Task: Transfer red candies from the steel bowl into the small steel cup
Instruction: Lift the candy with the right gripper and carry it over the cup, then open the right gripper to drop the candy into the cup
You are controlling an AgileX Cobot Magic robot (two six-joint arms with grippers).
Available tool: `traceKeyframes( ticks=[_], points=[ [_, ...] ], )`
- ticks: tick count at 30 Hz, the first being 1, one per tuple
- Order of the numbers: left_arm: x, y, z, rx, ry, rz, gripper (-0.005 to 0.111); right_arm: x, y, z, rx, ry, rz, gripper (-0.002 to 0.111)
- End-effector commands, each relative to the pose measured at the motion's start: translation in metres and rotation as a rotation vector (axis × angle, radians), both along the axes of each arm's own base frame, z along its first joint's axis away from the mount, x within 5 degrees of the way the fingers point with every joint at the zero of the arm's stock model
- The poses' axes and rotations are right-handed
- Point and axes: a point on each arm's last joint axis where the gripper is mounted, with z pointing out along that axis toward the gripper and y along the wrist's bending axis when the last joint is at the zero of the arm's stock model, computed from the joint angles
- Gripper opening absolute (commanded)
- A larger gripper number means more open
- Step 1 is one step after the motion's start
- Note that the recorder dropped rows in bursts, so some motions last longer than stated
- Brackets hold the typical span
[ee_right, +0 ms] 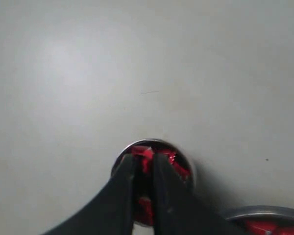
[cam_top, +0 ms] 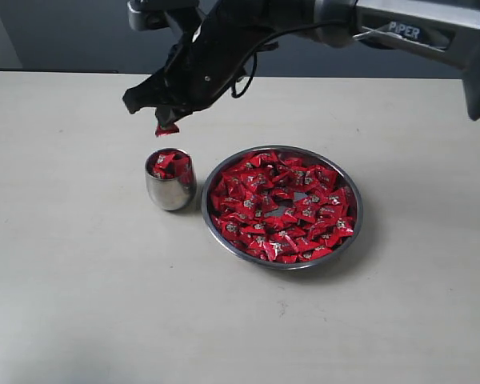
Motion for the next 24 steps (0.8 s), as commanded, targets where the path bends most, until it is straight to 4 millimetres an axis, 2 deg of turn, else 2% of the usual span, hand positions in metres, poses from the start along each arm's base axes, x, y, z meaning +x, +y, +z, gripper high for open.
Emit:
traceKeyframes(
  ticks=[1, 4, 10, 14, 17, 24],
  points=[
    [0.0, 0.0, 0.0, 0.006, -0.009, -0.004, 0.0, -0.006, 0.01, -0.011, -0.04, 0.016, 0.047, -0.001],
    [0.0, 0.0, 0.0, 0.006, -0.009, -0.004, 0.0, -0.006, 0.011, -0.02, -0.085, 0.003, 0.067, -0.001],
    [0.0, 0.0, 0.0, 0.006, -0.009, -0.004, 0.0, -0.005, 0.01, -0.023, -0.111, -0.012, 0.066, -0.001],
    [0.0, 0.0, 0.0, 0.006, -0.009, -0.004, 0.0, -0.003, 0.012, -0.045, -0.145, 0.027, 0.069, -0.001],
    [0.0, 0.0, 0.0, 0.006, -0.009, -0.004, 0.0, -0.002, 0.013, -0.053, -0.155, 0.036, 0.07, -0.001],
    [0.0, 0.0, 0.0, 0.006, -0.009, -0.004, 0.0, -0.001, 0.013, -0.056, -0.166, 0.026, 0.072, -0.001]
  ],
)
